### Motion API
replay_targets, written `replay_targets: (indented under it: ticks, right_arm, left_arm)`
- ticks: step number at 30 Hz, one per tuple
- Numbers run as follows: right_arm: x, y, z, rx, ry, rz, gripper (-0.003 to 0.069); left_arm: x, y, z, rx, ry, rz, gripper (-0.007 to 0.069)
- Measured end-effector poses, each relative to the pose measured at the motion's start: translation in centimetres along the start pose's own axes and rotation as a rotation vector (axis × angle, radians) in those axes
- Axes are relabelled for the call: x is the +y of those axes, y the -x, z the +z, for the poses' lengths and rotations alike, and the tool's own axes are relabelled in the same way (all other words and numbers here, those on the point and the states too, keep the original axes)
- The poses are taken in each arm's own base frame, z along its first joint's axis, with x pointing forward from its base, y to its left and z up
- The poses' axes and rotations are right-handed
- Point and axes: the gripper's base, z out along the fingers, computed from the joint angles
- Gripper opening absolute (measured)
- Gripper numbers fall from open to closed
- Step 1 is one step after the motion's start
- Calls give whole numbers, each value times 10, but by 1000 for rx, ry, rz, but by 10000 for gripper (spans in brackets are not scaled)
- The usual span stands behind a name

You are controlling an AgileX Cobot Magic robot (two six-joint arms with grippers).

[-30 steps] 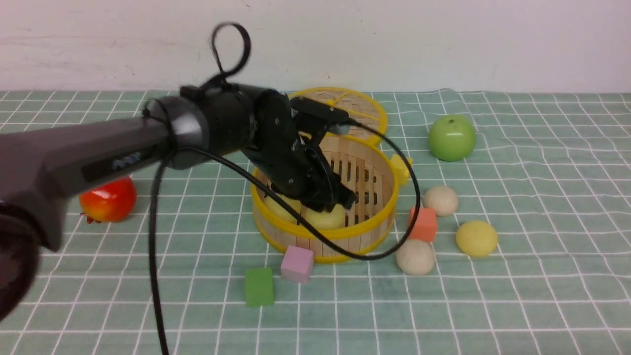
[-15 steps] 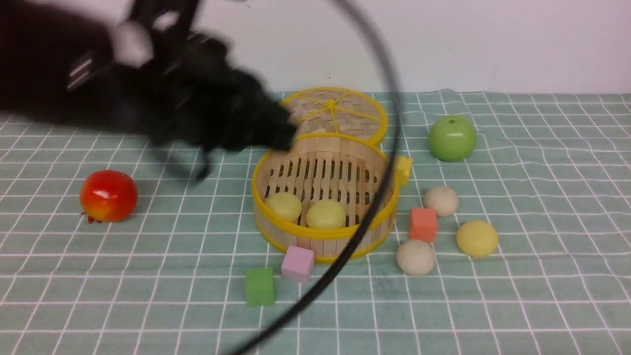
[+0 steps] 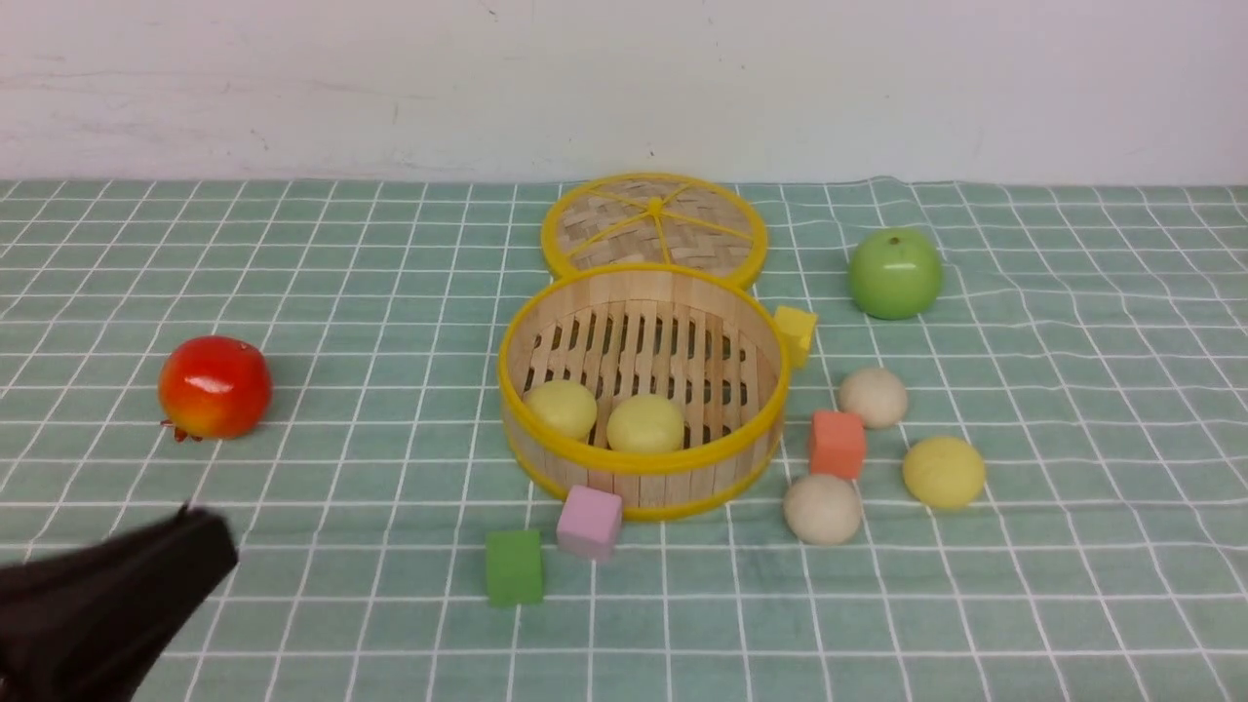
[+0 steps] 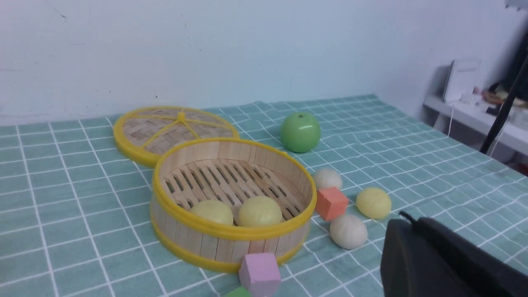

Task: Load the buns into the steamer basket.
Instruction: Use the right arm to grab a steamed stuffed bun

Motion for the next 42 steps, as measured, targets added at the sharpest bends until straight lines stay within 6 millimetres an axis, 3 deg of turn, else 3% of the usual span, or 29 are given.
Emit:
replay_targets:
  ticks: [3, 9, 11, 14, 22, 25, 29, 31, 32, 33, 34, 36, 38, 42]
  right_arm:
    - [0, 0, 0, 0, 0, 0, 240]
    - [0, 1, 0, -8, 5, 21, 240]
    - [3, 2, 0, -26, 30, 134, 240]
    - [7, 8, 0, -92, 104, 478, 240]
    - [1, 27, -4, -302, 139, 778, 240]
    - [10, 39, -9, -193, 193, 704, 231]
    - [25, 82, -8, 114, 254, 429, 190]
    - [30, 104, 6, 334, 266, 306, 162]
    - [30, 102, 5, 349, 267, 297, 158]
    - [30, 116, 24, 511, 259, 236, 137]
    - [30, 119, 29, 549, 255, 225, 127]
    - [30, 134, 77, 763, 235, 181, 71]
    - [31, 133, 96, 826, 234, 167, 43]
    - [56, 143, 148, 885, 296, 81, -1]
  left_arm:
    - [3, -13, -11, -23, -4, -1, -14]
    - [5, -27, -12, 7, 2, -2, -14]
    - [6, -30, -12, 22, 2, -2, -14]
    - [6, -33, -12, 45, 0, -2, -14]
    - [6, -37, -12, 70, -1, -7, -14]
    - [6, -37, -12, 71, -1, -9, -14]
    - [6, -37, -12, 71, -1, -9, -14]
    - [6, -37, -12, 71, -1, -9, -14]
    - [6, -37, -12, 71, -1, -9, -14]
    - [6, -37, -12, 72, -1, -9, -14]
    - [6, -37, -12, 72, -1, -9, -13]
    - [6, -37, -12, 72, -1, -9, -13]
    - [6, -37, -12, 72, -1, -9, -13]
    - [6, -37, -12, 72, -1, -9, -10]
